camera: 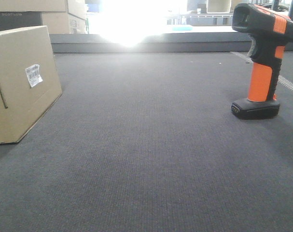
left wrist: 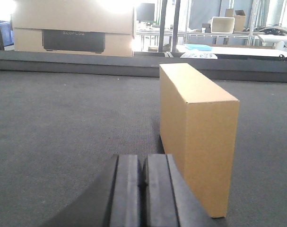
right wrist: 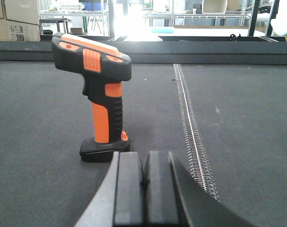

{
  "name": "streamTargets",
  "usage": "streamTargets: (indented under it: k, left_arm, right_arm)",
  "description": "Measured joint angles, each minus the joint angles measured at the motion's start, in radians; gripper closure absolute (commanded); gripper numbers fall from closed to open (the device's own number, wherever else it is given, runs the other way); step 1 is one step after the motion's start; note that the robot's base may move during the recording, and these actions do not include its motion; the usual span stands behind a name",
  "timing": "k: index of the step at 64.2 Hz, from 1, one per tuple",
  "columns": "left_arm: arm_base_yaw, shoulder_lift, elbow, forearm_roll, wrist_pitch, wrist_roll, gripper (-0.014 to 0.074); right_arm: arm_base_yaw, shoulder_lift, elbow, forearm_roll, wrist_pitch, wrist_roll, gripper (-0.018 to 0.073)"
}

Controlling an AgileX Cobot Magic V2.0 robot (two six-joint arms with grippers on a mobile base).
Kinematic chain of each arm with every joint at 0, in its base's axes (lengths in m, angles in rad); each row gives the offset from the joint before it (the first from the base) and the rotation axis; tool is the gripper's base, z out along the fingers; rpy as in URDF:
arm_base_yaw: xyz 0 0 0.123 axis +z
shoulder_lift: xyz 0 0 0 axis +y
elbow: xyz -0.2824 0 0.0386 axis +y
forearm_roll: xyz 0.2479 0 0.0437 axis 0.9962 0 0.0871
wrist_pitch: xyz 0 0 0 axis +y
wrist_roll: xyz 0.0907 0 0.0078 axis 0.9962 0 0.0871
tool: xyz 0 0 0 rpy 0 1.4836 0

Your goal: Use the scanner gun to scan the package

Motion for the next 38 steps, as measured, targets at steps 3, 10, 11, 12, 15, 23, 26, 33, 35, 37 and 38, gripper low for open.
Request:
streamTargets:
  k: [3, 10, 11, 12, 15, 23, 26, 33, 35, 37, 38]
  left_arm:
    - [0.0, 0.0, 0.0, 0.0, 0.0, 0.0, 0.0707]
    - [0.0, 0.0, 0.0, 0.0, 0.0, 0.0, 0.0707]
    - [0.0, 0.0, 0.0, 0.0, 0.0, 0.0, 0.0707]
    - [0.0, 0.0, 0.0, 0.0, 0.0, 0.0, 0.0707]
    - [0.0, 0.0, 0.0, 0.0, 0.0, 0.0, 0.0707]
    - [0.0, 0.0, 0.0, 0.0, 0.0, 0.0, 0.0707]
    - [0.0, 0.0, 0.0, 0.0, 0.0, 0.0, 0.0707]
    - [0.0, 0.0, 0.0, 0.0, 0.0, 0.0, 0.0707]
    - [0.0, 0.0, 0.0, 0.0, 0.0, 0.0, 0.0707]
    - [0.0, 0.0, 0.0, 0.0, 0.0, 0.0, 0.0707]
    - [0.0, 0.0, 0.0, 0.0, 0.0, 0.0, 0.0707]
  right_arm:
    - [0.0, 0.0, 0.0, 0.0, 0.0, 0.0, 0.0712]
    - [0.0, 0.0, 0.0, 0.0, 0.0, 0.0, 0.0712]
    - [0.0, 0.0, 0.0, 0.0, 0.0, 0.0, 0.0712]
    - [0.0, 0.0, 0.0, 0.0, 0.0, 0.0, 0.0712]
    - [0.0, 0.0, 0.0, 0.0, 0.0, 0.0, 0.0712]
    - [0.0, 0.0, 0.0, 0.0, 0.0, 0.0, 0.0712]
    - [0.0, 0.0, 0.0, 0.0, 0.0, 0.0, 0.0712]
    - [0.0, 0.0, 0.0, 0.0, -0.009, 0.0, 0.0712]
    - [0.0, 0.0, 0.0, 0.0, -0.016, 0.0, 0.0712]
    - [0.0, 0.0, 0.0, 0.0, -0.024, 0.0, 0.0712]
    - [0.0, 0.0, 0.0, 0.0, -0.03, 0.0, 0.0712]
